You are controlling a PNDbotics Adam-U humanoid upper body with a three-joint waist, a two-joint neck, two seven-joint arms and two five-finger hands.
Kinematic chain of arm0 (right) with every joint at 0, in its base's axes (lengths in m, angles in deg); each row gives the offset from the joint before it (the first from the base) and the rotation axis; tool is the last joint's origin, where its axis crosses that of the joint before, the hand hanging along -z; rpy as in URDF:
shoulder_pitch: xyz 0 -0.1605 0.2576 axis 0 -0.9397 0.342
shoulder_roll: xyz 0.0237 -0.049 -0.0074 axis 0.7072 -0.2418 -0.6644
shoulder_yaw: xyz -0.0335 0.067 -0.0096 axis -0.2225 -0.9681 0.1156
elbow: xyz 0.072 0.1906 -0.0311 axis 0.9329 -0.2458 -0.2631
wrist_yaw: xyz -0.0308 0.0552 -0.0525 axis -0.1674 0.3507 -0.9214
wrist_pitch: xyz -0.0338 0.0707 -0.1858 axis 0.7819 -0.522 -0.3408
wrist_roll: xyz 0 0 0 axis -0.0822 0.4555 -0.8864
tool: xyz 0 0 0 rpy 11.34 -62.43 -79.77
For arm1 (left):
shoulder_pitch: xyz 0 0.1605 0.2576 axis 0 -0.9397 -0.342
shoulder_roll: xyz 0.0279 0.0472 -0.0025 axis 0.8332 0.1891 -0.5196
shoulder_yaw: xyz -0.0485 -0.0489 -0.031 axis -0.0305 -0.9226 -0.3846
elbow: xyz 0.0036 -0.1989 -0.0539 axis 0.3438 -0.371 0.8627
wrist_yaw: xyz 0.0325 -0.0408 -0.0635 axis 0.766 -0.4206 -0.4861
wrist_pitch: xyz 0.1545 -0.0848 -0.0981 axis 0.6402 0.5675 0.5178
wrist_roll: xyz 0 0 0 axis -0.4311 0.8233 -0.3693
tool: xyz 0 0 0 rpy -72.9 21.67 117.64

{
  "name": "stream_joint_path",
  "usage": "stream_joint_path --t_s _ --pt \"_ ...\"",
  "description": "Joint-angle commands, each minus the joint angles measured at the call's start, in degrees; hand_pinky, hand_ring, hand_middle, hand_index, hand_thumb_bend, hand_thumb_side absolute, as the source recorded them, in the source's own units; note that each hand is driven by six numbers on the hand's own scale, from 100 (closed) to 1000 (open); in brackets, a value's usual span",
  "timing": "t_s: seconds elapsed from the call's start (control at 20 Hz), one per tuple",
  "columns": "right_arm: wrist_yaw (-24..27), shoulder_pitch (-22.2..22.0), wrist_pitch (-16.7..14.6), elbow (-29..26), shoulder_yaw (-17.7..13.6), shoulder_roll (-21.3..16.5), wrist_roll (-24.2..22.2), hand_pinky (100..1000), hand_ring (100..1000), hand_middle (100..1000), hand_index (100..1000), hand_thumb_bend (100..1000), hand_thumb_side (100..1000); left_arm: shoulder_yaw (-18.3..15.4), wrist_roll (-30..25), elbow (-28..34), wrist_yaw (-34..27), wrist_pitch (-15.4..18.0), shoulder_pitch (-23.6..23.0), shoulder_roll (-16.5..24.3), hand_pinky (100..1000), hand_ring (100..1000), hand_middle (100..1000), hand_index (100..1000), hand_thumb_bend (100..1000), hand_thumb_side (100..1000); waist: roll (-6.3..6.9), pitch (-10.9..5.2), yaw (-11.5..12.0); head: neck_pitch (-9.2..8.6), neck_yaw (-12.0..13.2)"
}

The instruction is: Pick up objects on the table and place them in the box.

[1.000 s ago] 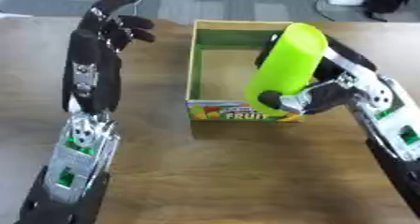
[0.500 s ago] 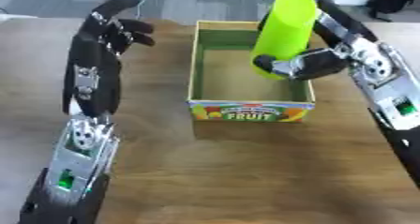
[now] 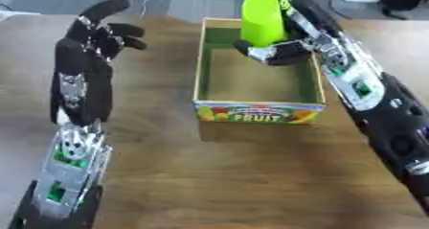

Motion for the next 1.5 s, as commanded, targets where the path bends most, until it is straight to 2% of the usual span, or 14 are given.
stream_joint_path --t_s 0.05,0.2,0.25,0.3,0.35,0.4,0.45,0.5,0.55,0.6,0.9,1.35,1.45,1.5 --pt "-4.4 1.7 -0.7 2.0 -1.2 0.0 2.8 100 248 304 385 238 558 0.1 -0.4 1.3 -0.3 0.0 0.6 0.1 519 605 737 793 569 929 0.17 -0.69 0.1 -0.02 -1.2" --pt "-7.4 1.7 -1.2 2.8 -1.4 -0.2 4.2 100 546 540 600 248 712 0.1 -0.4 1.3 -0.3 -0.1 0.5 0.0 519 604 737 793 569 930 0.26 -0.76 0.0 -0.02 -1.4" --pt "-8.4 1.7 -1.3 3.0 -1.4 -0.2 4.4 100 472 476 539 244 673 0.0 -0.4 1.2 -0.3 -0.1 0.4 0.0 519 604 737 793 569 930 0.30 -0.79 -0.1 -0.02 -1.4" --pt "-9.6 1.7 -1.5 3.1 -1.3 -0.3 4.4 160 799 788 810 291 858 0.0 -0.4 1.2 -0.3 -0.1 0.3 0.0 519 603 737 793 570 930 0.35 -0.86 -0.1 -0.02 -1.5" --pt "-11.2 1.8 -1.7 3.2 -1.2 -0.5 3.9 100 691 680 719 273 797 0.0 -0.4 1.2 -0.2 -0.1 0.2 0.0 519 603 737 793 570 930 0.42 -0.94 -0.2 -0.02 -1.6" --pt "-12.6 1.9 -1.9 3.2 -1.1 -0.6 3.4 663 1000 1000 1000 370 1000 0.0 -0.4 1.1 -0.2 -0.1 0.1 0.0 519 603 737 793 570 930 0.45 -1.00 -0.3 -0.02 -1.7" --pt "-14.7 2.0 -2.4 3.3 -0.8 -0.8 2.0 663 1000 1000 1000 317 1000 0.0 -0.4 1.1 -0.2 -0.1 0.0 0.0 519 603 737 793 570 930 0.52 -1.08 -0.3 -0.02 -1.9" --pt "-16.7 2.0 -2.8 3.2 -0.7 -0.9 0.5 1000 1000 1000 1000 489 1000 0.0 -0.4 1.1 -0.2 -0.1 -0.1 0.0 519 603 737 793 571 931 0.58 -1.15 -0.4 -0.02 -2.1" --pt "-18.5 2.1 -3.1 3.0 -0.8 -0.9 -1.0 932 1000 1000 1000 483 1000 0.0 -0.4 1.1 -0.2 -0.1 -0.1 0.0 519 603 737 793 571 930 0.63 -1.21 -0.4 -0.02 -2.2" --pt "-19.9 2.1 -3.1 2.7 -0.9 -0.9 -2.3 1000 1000 1000 1000 530 1000 0.0 -0.5 1.1 -0.2 -0.1 -0.2 0.0 520 603 737 793 573 934 0.67 -1.26 -0.4 -0.02 -2.3" --pt "-24.8 2.2 1.1 1.4 -1.2 -0.8 -7.3 1000 1000 1000 1000 645 1000 0.1 -0.6 1.0 -0.3 0.0 -0.4 0.0 521 603 738 793 579 939 0.83 -1.66 -0.4 -0.02 -2.5" --pt "-27.2 2.1 2.3 -1.3 -0.4 -1.3 -7.1 1000 1000 1000 1000 536 1000 0.0 -0.7 0.9 -0.4 0.1 -0.7 0.1 522 603 738 793 586 944 0.89 -2.12 -0.6 -0.02 -2.6" --pt "-27.0 2.2 2.6 -3.1 -0.7 -1.6 -4.3 736 1000 1000 1000 486 1000 0.0 -0.7 0.9 -0.4 0.1 -0.8 0.1 522 602 738 793 585 945 0.94 -2.14 -0.7 -0.02 -2.6" --pt "-26.5 2.1 3.0 -4.4 -1.0 -1.7 -1.8 651 1000 1000 1000 522 1000 -0.1 -0.7 0.9 -0.4 0.1 -0.8 0.1 522 602 738 793 586 944 0.96 -2.14 -0.8 -0.02 -2.6"
